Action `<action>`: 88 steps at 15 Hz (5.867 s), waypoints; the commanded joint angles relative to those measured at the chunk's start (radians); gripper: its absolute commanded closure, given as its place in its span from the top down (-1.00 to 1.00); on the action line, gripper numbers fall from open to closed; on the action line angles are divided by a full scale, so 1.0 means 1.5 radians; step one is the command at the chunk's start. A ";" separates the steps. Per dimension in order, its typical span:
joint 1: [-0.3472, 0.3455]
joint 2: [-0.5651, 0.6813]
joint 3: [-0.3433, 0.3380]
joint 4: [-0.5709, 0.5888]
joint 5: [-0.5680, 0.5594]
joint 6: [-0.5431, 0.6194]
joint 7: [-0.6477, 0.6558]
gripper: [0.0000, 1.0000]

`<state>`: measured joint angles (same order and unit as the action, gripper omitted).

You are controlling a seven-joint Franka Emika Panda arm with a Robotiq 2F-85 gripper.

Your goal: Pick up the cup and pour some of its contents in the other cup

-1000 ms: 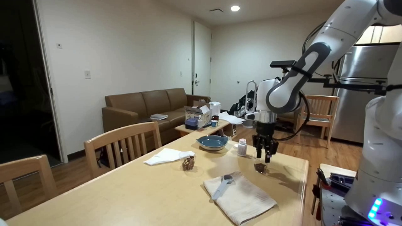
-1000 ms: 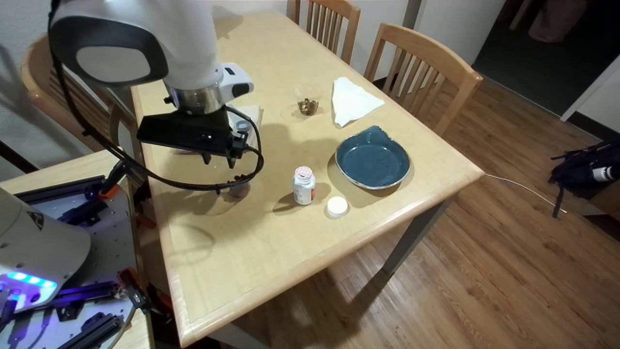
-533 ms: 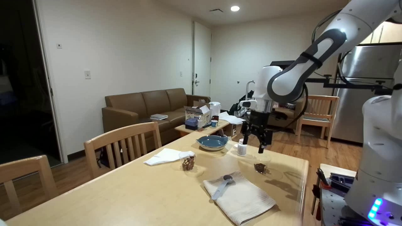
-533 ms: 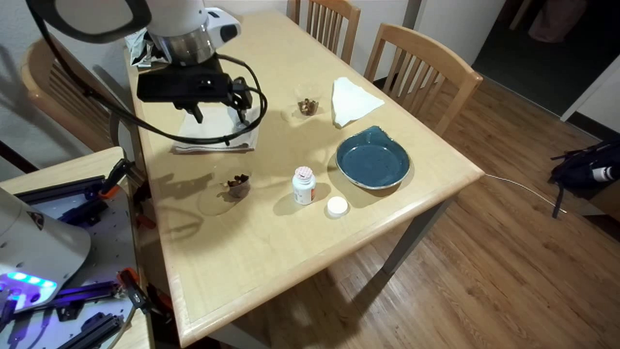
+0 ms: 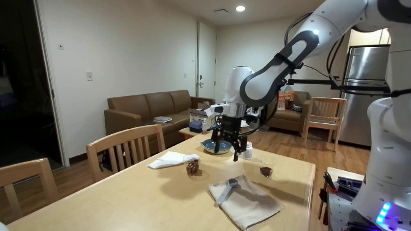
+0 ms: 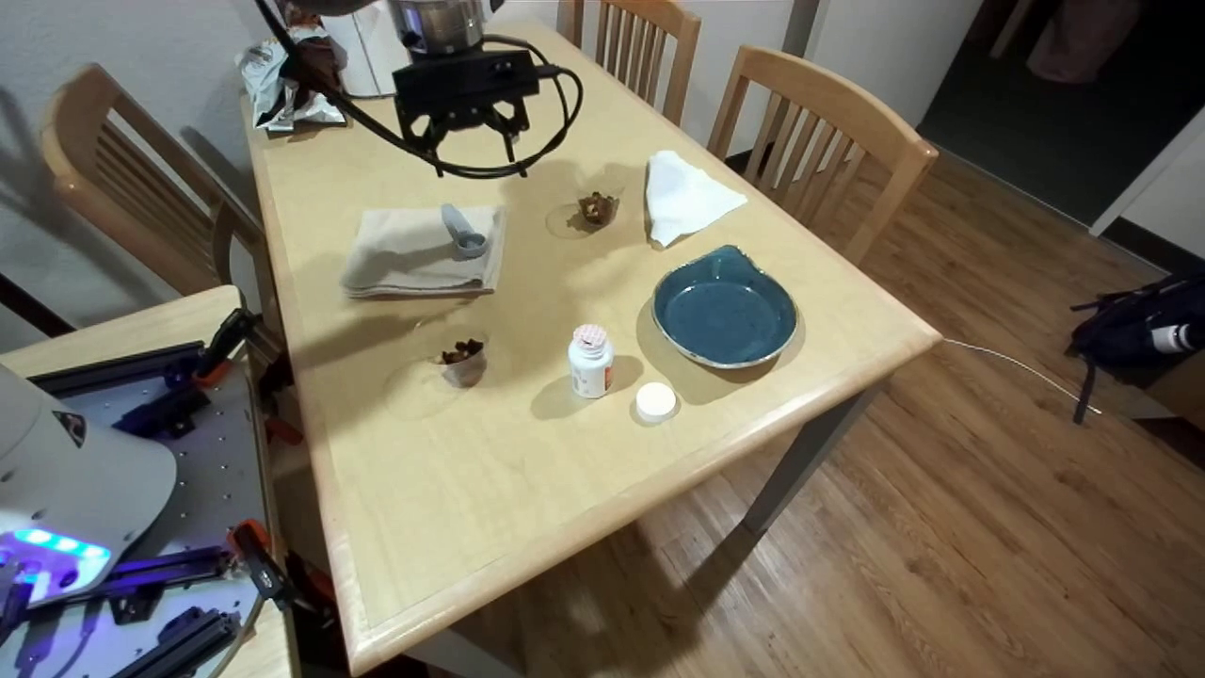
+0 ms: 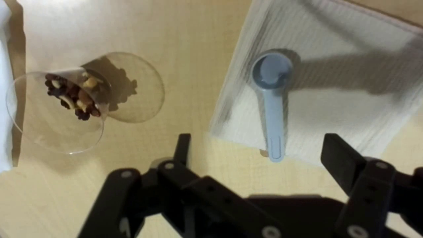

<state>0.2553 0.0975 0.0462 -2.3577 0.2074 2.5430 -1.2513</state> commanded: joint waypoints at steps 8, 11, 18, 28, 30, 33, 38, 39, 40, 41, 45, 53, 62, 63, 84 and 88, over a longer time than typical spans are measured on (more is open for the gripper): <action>-0.027 0.083 0.048 0.074 -0.101 0.035 0.123 1.00; -0.007 0.110 0.055 0.108 -0.195 0.073 0.255 1.00; 0.029 0.140 0.037 0.161 -0.272 0.073 0.471 1.00; 0.168 0.181 -0.123 0.223 -0.453 0.045 0.765 1.00; 0.205 0.197 -0.159 0.247 -0.517 0.013 0.865 1.00; 0.131 0.186 -0.078 0.236 -0.531 0.001 0.867 1.00; 0.129 0.196 -0.074 0.247 -0.535 -0.006 0.884 1.00; 0.130 0.197 -0.075 0.253 -0.555 -0.028 0.865 1.00; 0.116 0.195 -0.062 0.254 -0.567 -0.044 0.820 1.00; 0.102 0.193 -0.049 0.255 -0.578 -0.062 0.786 1.00; 0.091 0.200 -0.013 0.293 -0.642 -0.163 0.751 1.00; 0.113 0.280 0.072 0.417 -0.571 -0.328 0.872 1.00; 0.112 0.279 0.073 0.407 -0.587 -0.311 0.867 1.00; 0.120 0.279 0.065 0.410 -0.604 -0.323 0.879 1.00; 0.129 0.415 0.029 0.688 -0.393 -0.559 1.310 1.00; 0.126 0.462 0.012 0.756 -0.328 -0.505 1.353 1.00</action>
<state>0.4507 0.7223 0.0789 -1.3221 -0.3287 1.7337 0.7353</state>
